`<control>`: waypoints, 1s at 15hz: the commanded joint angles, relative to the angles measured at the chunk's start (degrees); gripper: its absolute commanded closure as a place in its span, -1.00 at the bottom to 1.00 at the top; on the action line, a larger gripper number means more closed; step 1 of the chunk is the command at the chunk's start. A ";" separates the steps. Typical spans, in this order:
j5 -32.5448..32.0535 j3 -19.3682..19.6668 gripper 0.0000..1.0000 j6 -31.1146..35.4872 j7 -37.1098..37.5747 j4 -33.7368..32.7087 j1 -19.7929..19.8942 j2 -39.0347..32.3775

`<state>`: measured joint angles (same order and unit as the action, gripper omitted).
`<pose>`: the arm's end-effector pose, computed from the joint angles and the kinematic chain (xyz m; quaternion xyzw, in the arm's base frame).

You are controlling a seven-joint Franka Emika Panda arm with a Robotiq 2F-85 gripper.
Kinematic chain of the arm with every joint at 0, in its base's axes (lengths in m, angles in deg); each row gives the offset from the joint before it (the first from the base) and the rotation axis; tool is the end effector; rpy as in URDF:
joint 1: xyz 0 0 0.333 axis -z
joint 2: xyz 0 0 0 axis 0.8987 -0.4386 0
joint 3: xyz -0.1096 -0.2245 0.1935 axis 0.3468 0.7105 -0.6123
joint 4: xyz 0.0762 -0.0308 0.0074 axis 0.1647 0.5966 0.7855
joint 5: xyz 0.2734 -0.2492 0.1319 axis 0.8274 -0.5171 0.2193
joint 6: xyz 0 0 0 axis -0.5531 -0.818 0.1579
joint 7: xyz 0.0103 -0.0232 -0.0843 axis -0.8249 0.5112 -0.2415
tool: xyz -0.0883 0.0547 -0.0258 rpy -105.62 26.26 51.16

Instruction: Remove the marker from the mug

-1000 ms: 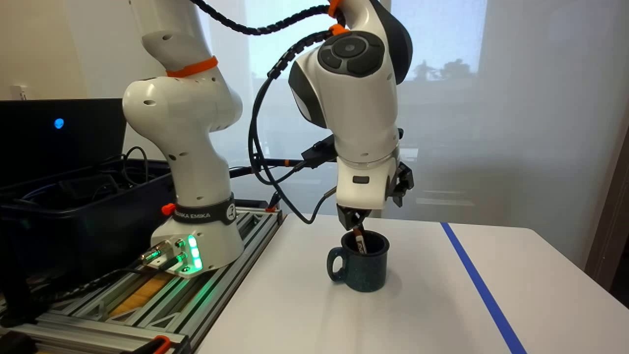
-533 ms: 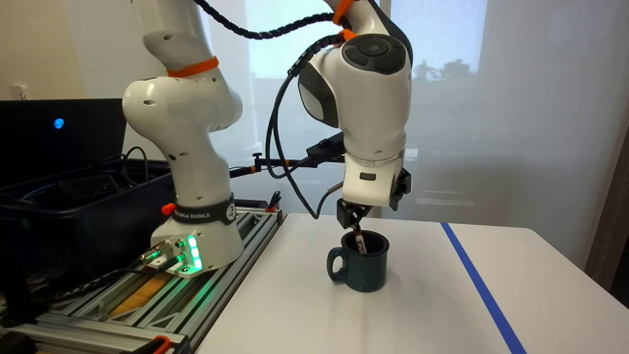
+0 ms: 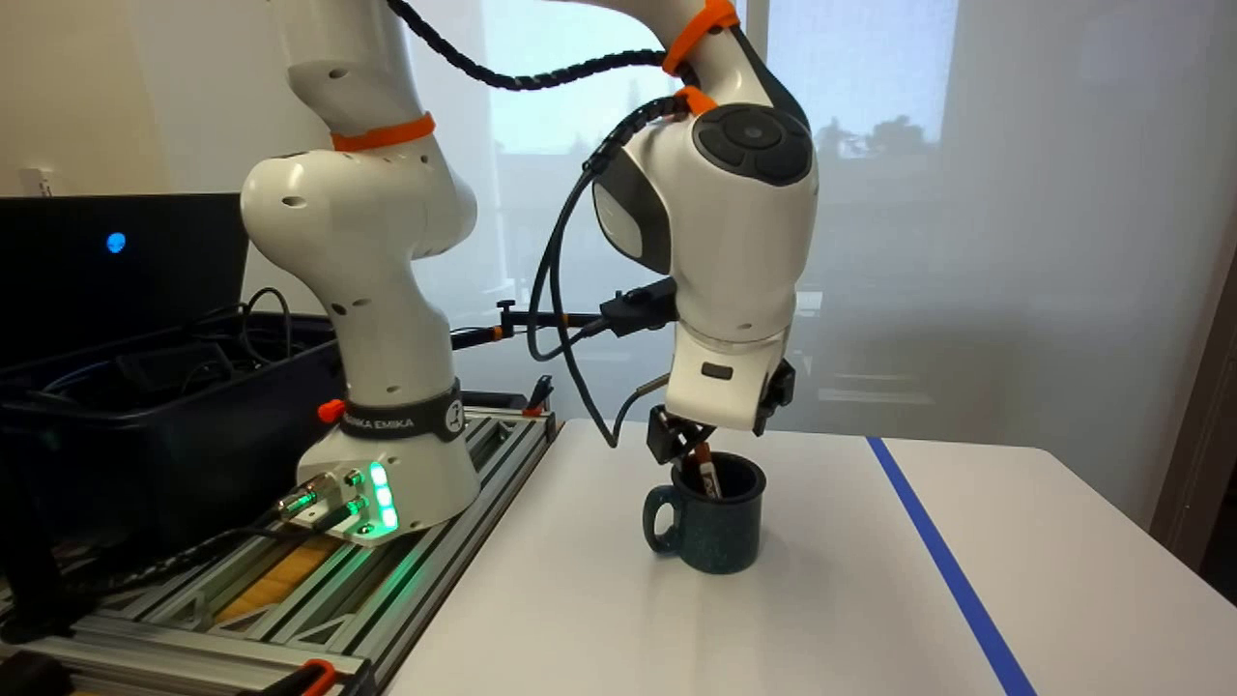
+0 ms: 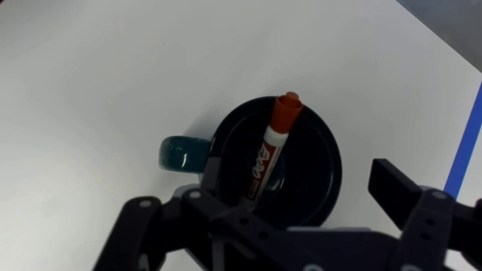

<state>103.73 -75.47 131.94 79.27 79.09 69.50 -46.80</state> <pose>0.3565 -0.0723 0.2314 -0.8606 0.4350 0.1361 0.2274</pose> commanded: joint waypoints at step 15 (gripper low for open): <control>-10.61 -1.57 -1.00 -1.60 12.63 -1.74 0.27 -4.36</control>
<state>96.76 -76.51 131.79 87.29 78.58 69.48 -50.01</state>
